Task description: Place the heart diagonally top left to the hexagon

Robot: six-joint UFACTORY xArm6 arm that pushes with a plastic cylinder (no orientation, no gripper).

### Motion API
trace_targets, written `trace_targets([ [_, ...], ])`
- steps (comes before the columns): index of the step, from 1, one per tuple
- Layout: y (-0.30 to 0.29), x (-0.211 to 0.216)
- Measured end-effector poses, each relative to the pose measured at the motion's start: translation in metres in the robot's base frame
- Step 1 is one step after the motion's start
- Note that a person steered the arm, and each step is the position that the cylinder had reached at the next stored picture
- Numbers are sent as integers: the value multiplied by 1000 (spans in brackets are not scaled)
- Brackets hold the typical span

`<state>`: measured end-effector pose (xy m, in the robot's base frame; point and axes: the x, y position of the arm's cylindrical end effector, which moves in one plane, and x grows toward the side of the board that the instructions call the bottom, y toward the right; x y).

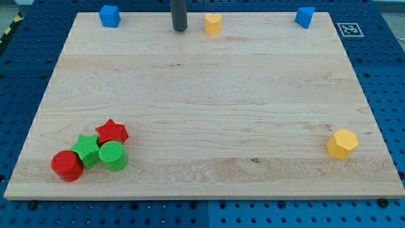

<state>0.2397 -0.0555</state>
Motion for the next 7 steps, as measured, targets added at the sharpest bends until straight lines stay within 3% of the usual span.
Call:
trace_targets([
  [2,18,-47],
  [3,30,-47],
  [7,66,4],
])
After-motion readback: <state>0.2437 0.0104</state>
